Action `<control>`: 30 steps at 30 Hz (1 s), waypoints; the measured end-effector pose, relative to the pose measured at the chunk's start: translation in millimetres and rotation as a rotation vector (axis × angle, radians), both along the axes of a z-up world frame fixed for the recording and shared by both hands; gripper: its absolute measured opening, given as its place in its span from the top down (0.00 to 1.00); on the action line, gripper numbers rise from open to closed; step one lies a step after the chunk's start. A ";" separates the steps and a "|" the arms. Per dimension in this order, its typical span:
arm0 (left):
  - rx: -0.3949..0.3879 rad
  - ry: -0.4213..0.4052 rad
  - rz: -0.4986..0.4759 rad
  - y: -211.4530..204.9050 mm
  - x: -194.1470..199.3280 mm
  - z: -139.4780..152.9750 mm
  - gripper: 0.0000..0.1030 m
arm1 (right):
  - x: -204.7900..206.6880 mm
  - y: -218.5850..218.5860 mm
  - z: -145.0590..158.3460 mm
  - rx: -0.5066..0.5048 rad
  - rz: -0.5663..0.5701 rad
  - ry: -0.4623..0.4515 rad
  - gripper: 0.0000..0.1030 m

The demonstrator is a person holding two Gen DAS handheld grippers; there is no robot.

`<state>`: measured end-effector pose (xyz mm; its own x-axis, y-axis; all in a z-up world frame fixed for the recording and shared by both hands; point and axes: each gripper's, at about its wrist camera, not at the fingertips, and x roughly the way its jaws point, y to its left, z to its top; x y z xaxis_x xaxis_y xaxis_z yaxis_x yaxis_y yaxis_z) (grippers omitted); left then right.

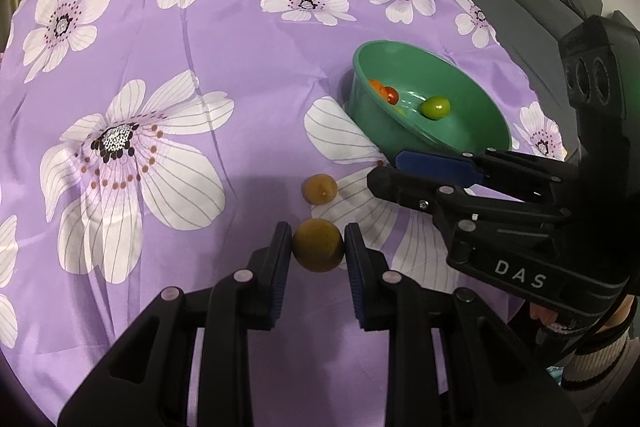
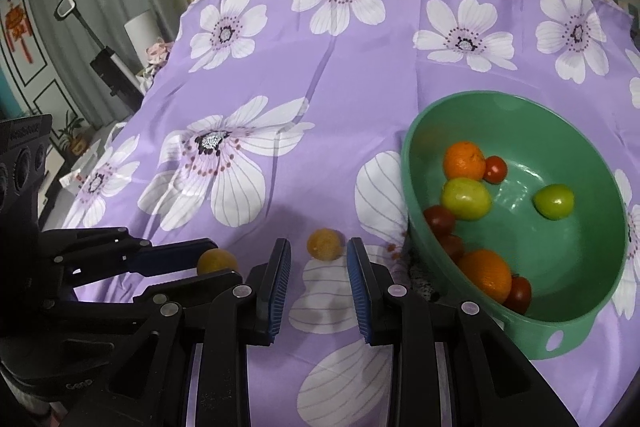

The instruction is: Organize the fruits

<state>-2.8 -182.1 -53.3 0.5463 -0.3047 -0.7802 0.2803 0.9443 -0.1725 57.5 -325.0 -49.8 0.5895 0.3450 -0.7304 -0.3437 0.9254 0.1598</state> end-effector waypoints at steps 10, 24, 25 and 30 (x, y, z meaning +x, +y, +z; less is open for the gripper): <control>0.021 -0.012 -0.030 -15.2 5.5 5.0 0.74 | -3.9 -17.2 8.4 0.025 -0.035 -0.034 0.70; 0.041 -0.031 -0.067 -35.3 17.7 11.0 0.74 | -3.1 -50.4 12.2 0.065 -0.106 -0.065 0.70; 0.041 -0.032 -0.069 -36.7 18.9 11.4 0.74 | -3.3 -52.8 12.3 0.068 -0.113 -0.067 0.70; 0.040 -0.049 -0.084 -46.6 28.2 16.6 0.74 | -2.2 -69.1 13.5 0.088 -0.156 -0.081 0.70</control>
